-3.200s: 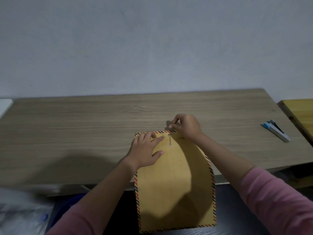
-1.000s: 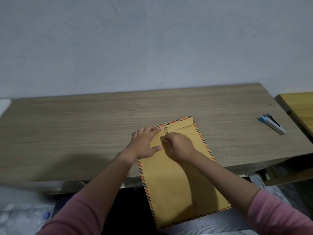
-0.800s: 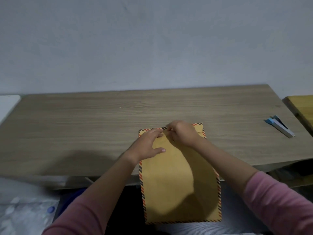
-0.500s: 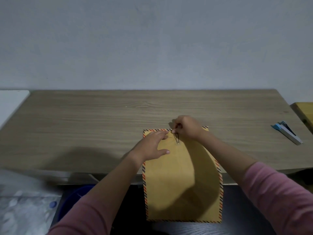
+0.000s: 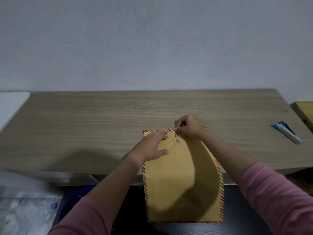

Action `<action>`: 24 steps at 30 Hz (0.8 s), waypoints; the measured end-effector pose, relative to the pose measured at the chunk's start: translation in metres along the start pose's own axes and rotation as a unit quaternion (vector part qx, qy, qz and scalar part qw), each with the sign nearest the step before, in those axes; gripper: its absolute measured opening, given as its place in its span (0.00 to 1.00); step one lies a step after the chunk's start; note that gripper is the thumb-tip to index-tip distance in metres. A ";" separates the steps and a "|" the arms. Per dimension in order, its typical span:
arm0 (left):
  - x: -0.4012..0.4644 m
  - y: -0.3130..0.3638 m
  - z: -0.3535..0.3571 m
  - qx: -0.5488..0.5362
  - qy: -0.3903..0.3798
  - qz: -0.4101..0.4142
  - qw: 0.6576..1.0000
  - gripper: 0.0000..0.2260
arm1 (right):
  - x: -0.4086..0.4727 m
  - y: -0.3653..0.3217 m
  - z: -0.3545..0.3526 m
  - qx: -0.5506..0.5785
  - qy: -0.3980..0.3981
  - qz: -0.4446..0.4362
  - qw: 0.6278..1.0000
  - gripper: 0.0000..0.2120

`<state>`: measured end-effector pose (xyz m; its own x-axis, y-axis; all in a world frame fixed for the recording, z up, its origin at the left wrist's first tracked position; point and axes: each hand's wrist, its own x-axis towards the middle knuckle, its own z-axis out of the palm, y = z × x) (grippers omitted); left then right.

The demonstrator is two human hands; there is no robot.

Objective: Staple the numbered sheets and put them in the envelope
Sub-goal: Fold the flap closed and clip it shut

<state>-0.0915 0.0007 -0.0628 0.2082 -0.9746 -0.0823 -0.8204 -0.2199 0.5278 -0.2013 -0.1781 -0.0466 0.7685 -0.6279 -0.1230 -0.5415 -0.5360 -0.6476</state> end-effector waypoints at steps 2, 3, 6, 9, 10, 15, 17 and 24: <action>0.000 0.001 0.000 0.003 -0.003 -0.003 1.000 0.29 | -0.002 0.003 -0.001 -0.007 0.008 0.001 1.000 0.06; 0.000 0.001 0.000 0.004 -0.005 -0.005 1.000 0.29 | -0.004 0.005 -0.001 -0.006 0.012 0.004 1.000 0.06; 0.000 0.002 0.000 0.008 -0.006 -0.007 1.000 0.29 | -0.008 0.009 -0.001 0.004 0.022 0.012 1.000 0.06; 0.000 0.002 0.000 0.014 -0.006 -0.009 1.000 0.29 | -0.016 0.011 0.000 -0.007 0.030 0.008 0.999 0.06; 0.000 0.002 0.001 0.015 -0.006 -0.010 1.000 0.29 | -0.021 0.013 0.001 -0.018 0.038 -0.002 0.999 0.05; 0.000 0.002 0.005 0.015 0.002 -0.023 1.000 0.29 | -0.051 0.019 0.017 -0.063 0.049 -0.125 0.989 0.02; 0.000 0.003 0.006 0.014 0.003 -0.025 1.000 0.30 | -0.057 0.020 0.024 -0.081 0.063 -0.142 0.985 0.03; 0.000 0.005 0.008 0.007 0.006 -0.038 0.999 0.33 | -0.058 0.019 0.029 -0.076 0.087 -0.124 0.986 0.07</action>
<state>-0.1000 -0.0003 -0.0669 0.2757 -0.9547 -0.1118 -0.8100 -0.2934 0.5078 -0.2466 -0.1353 -0.0741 0.8206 -0.5477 0.1633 -0.4000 -0.7544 -0.5204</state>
